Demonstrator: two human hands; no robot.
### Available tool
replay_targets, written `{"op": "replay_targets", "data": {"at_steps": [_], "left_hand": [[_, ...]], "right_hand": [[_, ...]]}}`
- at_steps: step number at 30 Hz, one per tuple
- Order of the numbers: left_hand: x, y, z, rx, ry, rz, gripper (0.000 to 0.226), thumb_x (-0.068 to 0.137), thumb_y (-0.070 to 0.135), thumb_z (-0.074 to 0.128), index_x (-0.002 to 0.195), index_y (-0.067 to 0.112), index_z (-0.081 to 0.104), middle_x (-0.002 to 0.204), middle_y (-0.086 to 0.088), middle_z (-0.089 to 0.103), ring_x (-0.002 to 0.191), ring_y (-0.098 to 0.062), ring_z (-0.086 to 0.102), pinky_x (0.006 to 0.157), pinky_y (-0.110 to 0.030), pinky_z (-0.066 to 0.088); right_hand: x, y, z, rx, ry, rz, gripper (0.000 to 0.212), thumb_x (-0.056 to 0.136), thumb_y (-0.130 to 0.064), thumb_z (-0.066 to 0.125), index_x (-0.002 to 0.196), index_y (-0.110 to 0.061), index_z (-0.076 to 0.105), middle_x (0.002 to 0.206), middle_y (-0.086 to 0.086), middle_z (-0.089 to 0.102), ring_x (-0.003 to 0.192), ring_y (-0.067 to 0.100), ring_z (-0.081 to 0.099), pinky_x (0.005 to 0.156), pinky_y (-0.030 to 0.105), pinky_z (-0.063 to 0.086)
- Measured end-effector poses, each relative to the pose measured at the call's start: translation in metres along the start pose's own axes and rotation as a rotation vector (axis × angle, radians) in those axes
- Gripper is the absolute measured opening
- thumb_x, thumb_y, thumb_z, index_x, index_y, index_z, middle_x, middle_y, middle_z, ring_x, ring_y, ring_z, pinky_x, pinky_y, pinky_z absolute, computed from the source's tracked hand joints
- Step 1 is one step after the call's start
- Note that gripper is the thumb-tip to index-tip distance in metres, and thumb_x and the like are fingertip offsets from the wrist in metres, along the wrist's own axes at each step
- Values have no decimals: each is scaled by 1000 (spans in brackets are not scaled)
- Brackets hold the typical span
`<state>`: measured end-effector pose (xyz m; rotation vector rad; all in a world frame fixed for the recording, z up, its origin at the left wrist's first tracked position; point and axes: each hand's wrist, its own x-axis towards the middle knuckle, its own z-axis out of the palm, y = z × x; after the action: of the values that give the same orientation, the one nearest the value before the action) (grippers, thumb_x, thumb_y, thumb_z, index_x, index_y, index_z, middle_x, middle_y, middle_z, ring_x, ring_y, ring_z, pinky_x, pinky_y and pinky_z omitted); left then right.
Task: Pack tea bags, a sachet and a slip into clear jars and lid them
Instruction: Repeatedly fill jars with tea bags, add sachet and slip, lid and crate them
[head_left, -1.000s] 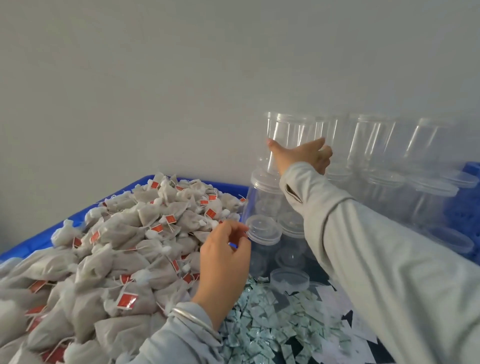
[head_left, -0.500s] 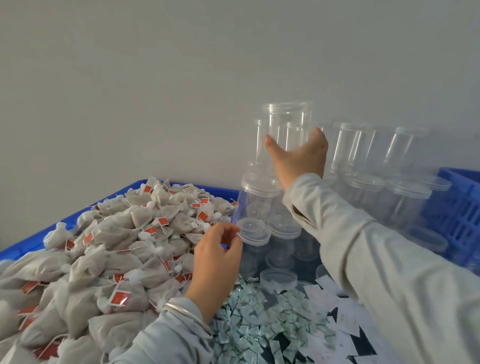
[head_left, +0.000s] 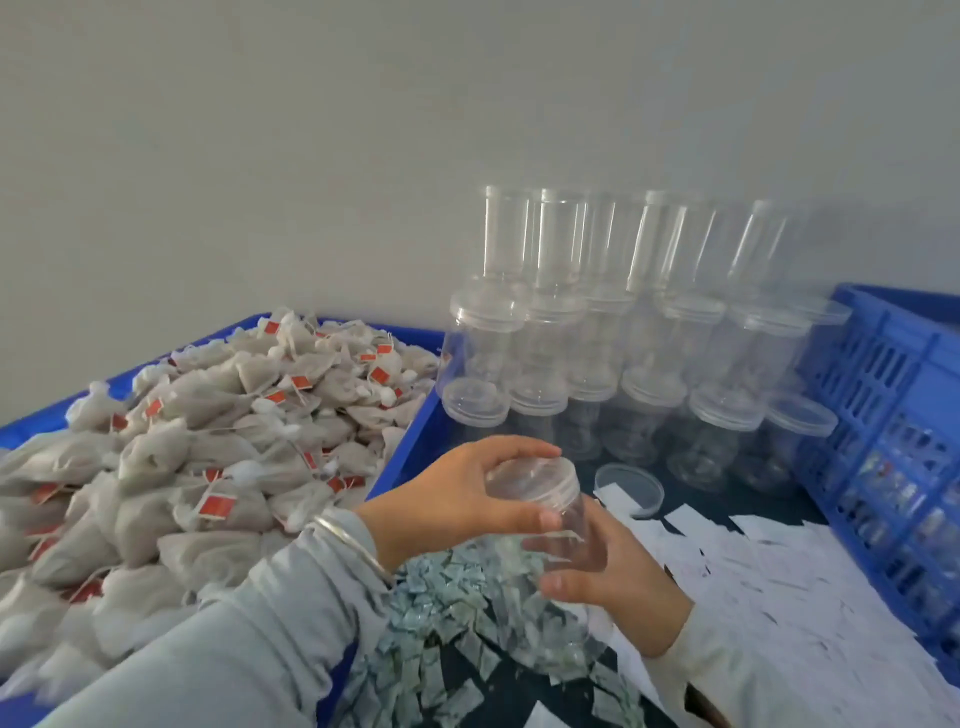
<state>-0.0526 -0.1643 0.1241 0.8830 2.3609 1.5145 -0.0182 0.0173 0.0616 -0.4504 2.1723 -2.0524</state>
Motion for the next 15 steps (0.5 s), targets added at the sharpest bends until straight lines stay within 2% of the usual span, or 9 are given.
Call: {"op": "replay_targets", "data": {"at_steps": [3,9,10,12,13,15], "left_hand": [[1,1,9,-20,28,-27,45,77,24,76,117,31,56,120,12,58,112,4,54,96,-15,43],[3,-1,10,-106,50,-51,59,67,32,79,117,29,49,118,10,57,115,-5,54,96,-26,48],[3,-3,12,-73,57,-52,57,68,34,79,116,30,49,117,11,57,114,-5,54,95,-24,47],[6,-8,18,98,127,-53,50,75,41,76,114,31,47,113,13,55,106,-2,54,87,-15,43],[7,-10,20,176,177,-60,50,76,46,73,114,32,45,112,13,53,102,0,52,81,-11,40],[12,-14,22,211,242,-88,56,75,52,69,121,32,43,116,12,51,104,-3,51,75,-10,37]], "right_hand": [[-9,8,3,43,38,-3,83,46,-33,84,123,-26,53,116,2,64,105,22,65,78,31,53],[-17,8,12,-35,145,-79,89,46,-41,82,128,-27,49,117,-5,63,105,14,64,87,31,53],[-17,8,13,-99,174,-95,86,48,-39,83,126,-32,49,116,-9,62,105,10,62,87,25,51],[-15,9,14,-396,314,-162,82,50,-35,88,120,-41,46,114,-19,57,105,-2,55,85,11,42],[-12,10,15,-565,402,-209,86,51,-34,90,123,-40,43,116,-18,55,105,-3,52,87,11,39],[-5,15,15,-819,557,-284,97,49,-34,91,133,-24,43,122,-7,56,110,10,53,94,28,41]]}}
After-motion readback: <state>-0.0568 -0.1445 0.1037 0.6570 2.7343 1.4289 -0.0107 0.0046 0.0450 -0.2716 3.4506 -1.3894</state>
